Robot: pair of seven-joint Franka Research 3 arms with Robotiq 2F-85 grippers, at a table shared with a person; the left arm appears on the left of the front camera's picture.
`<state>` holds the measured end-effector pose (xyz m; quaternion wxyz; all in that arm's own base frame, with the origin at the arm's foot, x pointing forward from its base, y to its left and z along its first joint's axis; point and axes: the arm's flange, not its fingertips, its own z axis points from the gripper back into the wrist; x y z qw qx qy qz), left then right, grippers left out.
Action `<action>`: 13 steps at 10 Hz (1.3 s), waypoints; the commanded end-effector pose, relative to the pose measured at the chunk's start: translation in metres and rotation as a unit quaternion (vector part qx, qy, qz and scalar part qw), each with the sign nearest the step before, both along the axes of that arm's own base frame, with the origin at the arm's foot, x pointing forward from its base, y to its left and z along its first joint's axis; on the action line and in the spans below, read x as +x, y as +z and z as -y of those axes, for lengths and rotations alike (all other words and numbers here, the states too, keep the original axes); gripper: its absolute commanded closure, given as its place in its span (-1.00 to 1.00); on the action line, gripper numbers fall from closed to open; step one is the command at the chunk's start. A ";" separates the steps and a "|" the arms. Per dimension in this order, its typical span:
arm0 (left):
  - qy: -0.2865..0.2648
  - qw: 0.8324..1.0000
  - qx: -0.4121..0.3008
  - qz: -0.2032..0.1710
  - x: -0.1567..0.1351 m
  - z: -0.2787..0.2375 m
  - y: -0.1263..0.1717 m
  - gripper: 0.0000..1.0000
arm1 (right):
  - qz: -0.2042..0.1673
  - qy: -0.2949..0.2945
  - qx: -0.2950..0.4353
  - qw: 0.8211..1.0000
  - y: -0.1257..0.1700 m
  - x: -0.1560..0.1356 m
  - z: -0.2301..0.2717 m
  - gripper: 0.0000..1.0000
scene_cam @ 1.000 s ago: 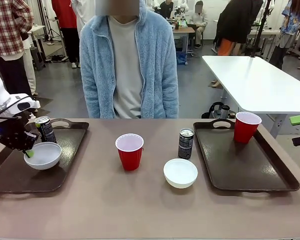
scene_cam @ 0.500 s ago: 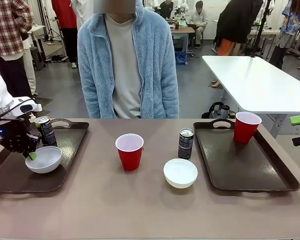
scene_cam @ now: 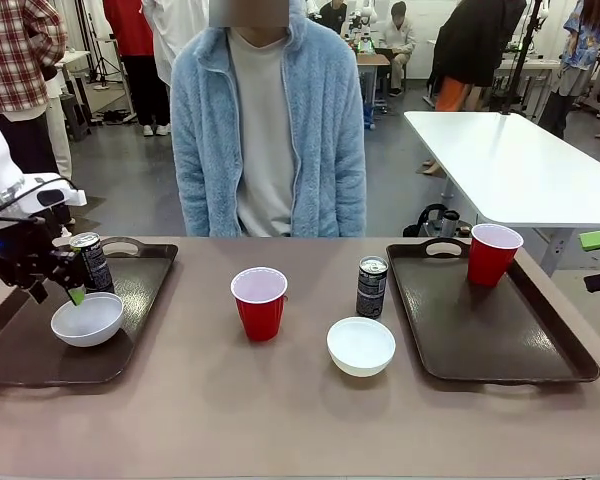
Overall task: Prepare tableware on both trays.
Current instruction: Pick up a Picnic Bowl from the table and place it on a Handle tray.
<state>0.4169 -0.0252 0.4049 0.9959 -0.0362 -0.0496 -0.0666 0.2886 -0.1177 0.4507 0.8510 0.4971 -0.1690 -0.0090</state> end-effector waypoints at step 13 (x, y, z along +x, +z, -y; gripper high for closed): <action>-0.052 0.972 -0.224 -0.054 0.010 -0.045 0.079 -1.00 | 0.011 -0.010 -0.044 0.999 0.017 -0.004 -0.012 -1.00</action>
